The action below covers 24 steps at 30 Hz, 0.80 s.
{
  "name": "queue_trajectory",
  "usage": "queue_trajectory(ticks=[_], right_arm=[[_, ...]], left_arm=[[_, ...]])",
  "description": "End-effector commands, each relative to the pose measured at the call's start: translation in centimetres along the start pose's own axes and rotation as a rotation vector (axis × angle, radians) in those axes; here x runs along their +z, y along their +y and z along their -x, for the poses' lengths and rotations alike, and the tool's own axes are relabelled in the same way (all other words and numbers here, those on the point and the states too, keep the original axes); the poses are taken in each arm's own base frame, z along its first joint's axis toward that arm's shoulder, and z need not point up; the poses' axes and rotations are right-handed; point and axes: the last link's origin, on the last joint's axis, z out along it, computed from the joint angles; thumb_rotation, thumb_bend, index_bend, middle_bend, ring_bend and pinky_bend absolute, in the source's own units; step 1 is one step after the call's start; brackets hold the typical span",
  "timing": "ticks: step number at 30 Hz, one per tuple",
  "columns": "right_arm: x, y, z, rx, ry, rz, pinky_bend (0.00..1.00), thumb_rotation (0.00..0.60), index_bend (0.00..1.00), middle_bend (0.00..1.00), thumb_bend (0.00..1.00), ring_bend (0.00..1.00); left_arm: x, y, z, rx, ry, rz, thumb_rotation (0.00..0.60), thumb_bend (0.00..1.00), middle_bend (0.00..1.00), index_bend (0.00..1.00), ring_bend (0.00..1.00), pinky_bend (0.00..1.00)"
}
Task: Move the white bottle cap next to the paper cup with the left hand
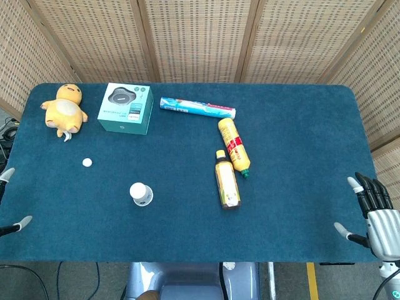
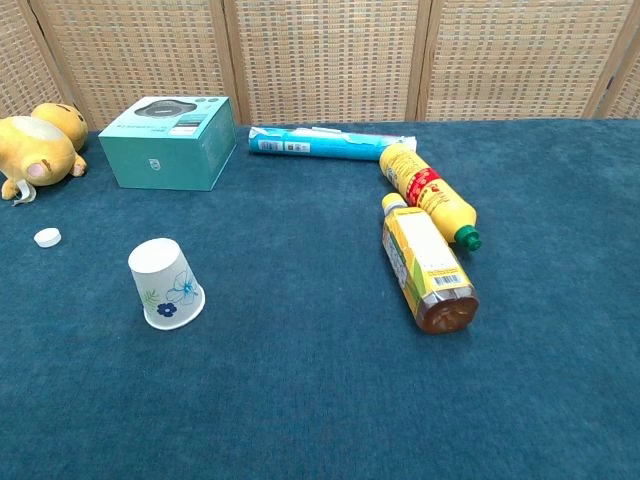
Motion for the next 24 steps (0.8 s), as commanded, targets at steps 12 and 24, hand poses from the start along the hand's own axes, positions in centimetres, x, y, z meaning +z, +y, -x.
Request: queue_trajectory(ticks=[12,24], right_arm=[[0.0,-0.2,0.2,0.002,-0.015,-0.005,0.00,0.600,0.00,0.00,0.00,0.00],[0.9,0.2,1.3,-0.018,-0.054,0.033,0.00,0.600,0.01,0.00,0.00,0.00]], left_arm=[[4.2,-0.1,1.7,0.016,-0.078,0.011,0.600,0.10,0.00,0.00,0.00,0.00],[17.1,1.4,7.9,0.008,-0.239,0.119,0.600,0.16,0.00,0.18,0.00,0.00]])
